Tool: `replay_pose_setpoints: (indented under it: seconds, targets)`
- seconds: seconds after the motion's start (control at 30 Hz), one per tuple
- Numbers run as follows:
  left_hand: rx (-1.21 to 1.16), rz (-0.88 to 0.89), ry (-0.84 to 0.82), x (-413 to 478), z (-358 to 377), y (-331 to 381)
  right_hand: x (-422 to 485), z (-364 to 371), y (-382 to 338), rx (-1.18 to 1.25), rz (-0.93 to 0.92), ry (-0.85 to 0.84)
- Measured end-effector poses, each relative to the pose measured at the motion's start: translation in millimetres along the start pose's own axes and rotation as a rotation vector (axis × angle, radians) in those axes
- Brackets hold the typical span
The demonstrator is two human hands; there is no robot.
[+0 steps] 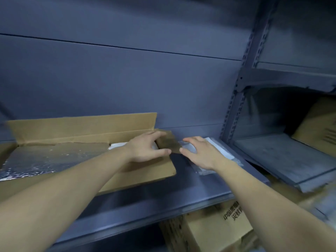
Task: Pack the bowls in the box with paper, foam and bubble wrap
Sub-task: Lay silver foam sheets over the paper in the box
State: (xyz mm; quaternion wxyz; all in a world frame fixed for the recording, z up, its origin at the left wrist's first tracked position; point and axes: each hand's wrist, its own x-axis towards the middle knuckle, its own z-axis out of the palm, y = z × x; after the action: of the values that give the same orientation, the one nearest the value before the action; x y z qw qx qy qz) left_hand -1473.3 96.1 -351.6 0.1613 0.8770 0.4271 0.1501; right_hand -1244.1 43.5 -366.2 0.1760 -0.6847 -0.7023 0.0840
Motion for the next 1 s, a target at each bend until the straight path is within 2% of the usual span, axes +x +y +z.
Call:
replay_pose_setpoints:
  seconds: [0.27, 0.43, 0.67, 0.87, 1.0]
  targets:
    - [0.011, 0.092, -0.068, 56.3, 42.7, 48.3, -12.5, -5.3, 75.7, -0.013, 0.137, 0.026]
    - [0.149, 0.146, -0.148, 85.3, 64.2, 57.2, -11.6, 16.9, 114.1, -0.072, 0.18, 0.01]
    - [0.263, 0.176, -0.225, 116.5, 93.1, 69.5, -5.0, 48.9, 136.5, -0.069, 0.167, 0.06]
    - [0.277, 0.089, -0.459, 126.5, 119.2, 64.1, -2.4, 54.1, 148.1, -0.073, 0.183, 0.005]
    - [0.29, 0.115, -0.406, 130.8, 129.9, 57.0, -2.2, 55.1, 147.2, -0.058, 0.164, 0.062]
